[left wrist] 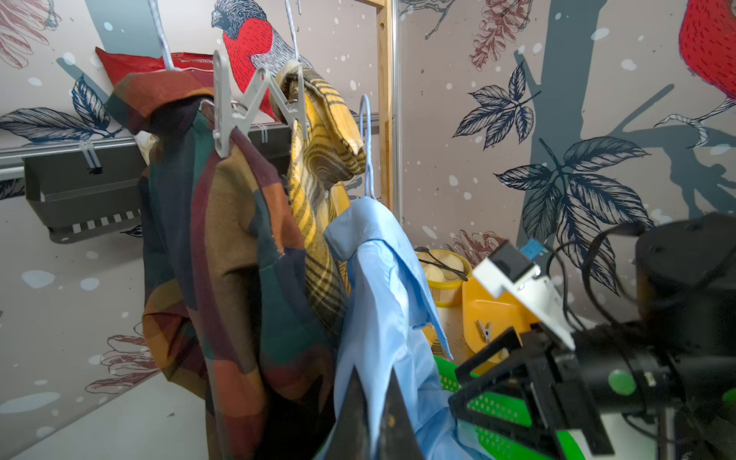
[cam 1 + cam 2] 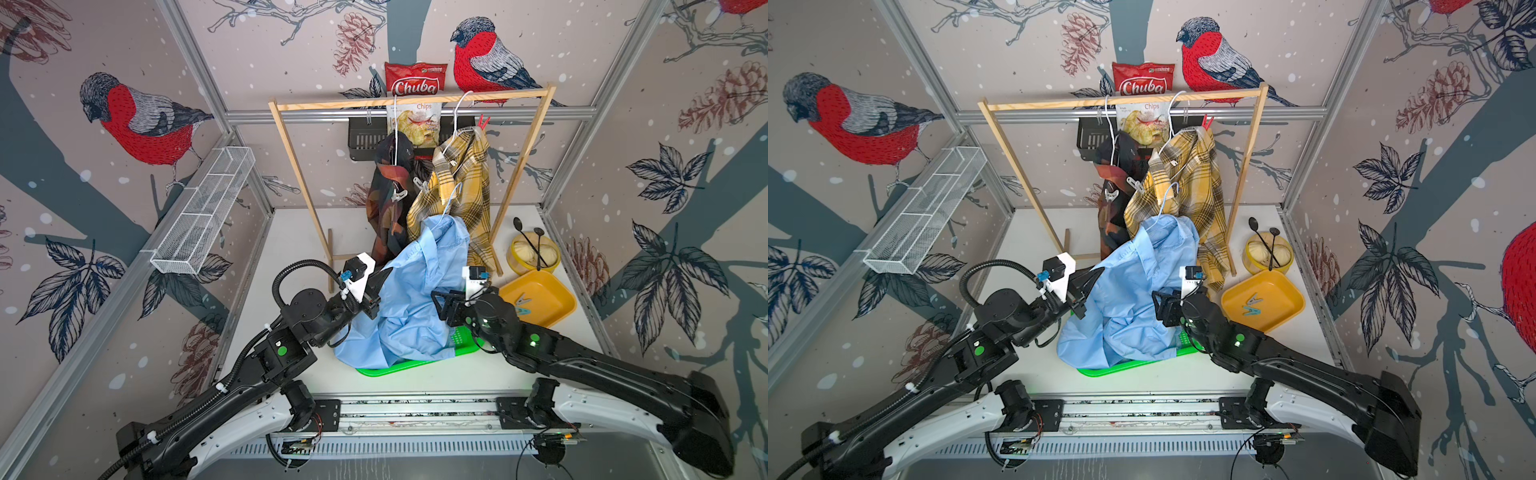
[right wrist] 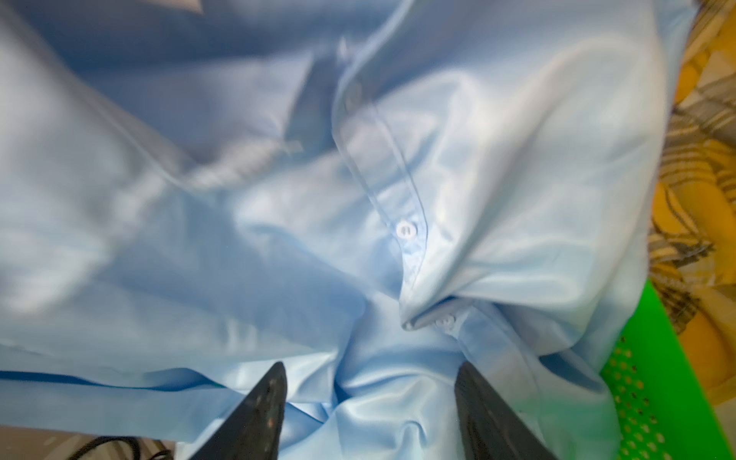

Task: Remove the clothespins securing long-sleeve shirts to the hanger
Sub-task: Adjust the long-sleeve shirt at the bin, then adjust the hanger.

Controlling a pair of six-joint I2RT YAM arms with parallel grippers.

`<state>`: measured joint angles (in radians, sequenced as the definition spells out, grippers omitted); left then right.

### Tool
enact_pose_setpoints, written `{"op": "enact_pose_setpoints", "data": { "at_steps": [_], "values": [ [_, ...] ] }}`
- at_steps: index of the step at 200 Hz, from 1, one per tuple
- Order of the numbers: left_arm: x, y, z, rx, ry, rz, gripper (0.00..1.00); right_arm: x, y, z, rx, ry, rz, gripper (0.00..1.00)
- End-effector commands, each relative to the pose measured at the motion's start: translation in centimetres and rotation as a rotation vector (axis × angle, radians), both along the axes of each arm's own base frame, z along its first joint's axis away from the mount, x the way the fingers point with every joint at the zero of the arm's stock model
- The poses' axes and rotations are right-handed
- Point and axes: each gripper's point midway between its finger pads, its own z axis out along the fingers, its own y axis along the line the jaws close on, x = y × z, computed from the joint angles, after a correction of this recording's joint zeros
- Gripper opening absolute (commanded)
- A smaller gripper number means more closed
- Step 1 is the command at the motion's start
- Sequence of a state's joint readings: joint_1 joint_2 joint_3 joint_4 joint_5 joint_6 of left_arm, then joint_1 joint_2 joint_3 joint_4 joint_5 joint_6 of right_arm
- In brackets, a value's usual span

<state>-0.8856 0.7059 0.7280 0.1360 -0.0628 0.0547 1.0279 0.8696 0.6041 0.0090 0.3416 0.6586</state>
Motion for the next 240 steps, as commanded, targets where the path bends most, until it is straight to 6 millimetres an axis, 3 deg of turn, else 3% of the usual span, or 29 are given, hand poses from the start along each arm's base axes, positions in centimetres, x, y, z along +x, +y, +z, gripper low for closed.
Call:
{"op": "enact_pose_setpoints", "data": {
  "at_steps": [1,19,51,109,160,199,240],
  "values": [
    [-1.0,-0.4,-0.6,-0.025,0.032,-0.061,0.0,-0.1,-2.3,3.3,0.013,-0.095,-0.039,0.67],
    [-1.4,-0.6,-1.7,-0.015,0.054,-0.091,0.0,0.0,-3.2,6.7,0.054,-0.165,-0.049,0.76],
    [-2.0,-1.0,-2.5,-0.021,0.075,-0.131,0.0,1.2,-3.4,10.2,0.088,-0.252,-0.067,0.84],
    [-2.9,-1.6,-3.5,-0.022,0.1,-0.195,0.0,4.7,-3.0,12.5,0.121,-0.292,-0.109,0.79],
    [-3.1,-1.8,-3.9,-0.022,0.102,-0.208,0.0,6.6,-1.8,13.0,0.14,-0.281,-0.07,0.56],
    [-3.1,-1.7,-3.8,-0.024,0.098,-0.203,0.0,6.8,-0.6,12.4,0.129,-0.251,-0.026,0.34],
    [-3.0,-1.7,-4.0,-0.018,0.099,-0.194,0.0,6.8,-0.7,11.9,0.117,-0.24,-0.031,0.13]
  ]
}}
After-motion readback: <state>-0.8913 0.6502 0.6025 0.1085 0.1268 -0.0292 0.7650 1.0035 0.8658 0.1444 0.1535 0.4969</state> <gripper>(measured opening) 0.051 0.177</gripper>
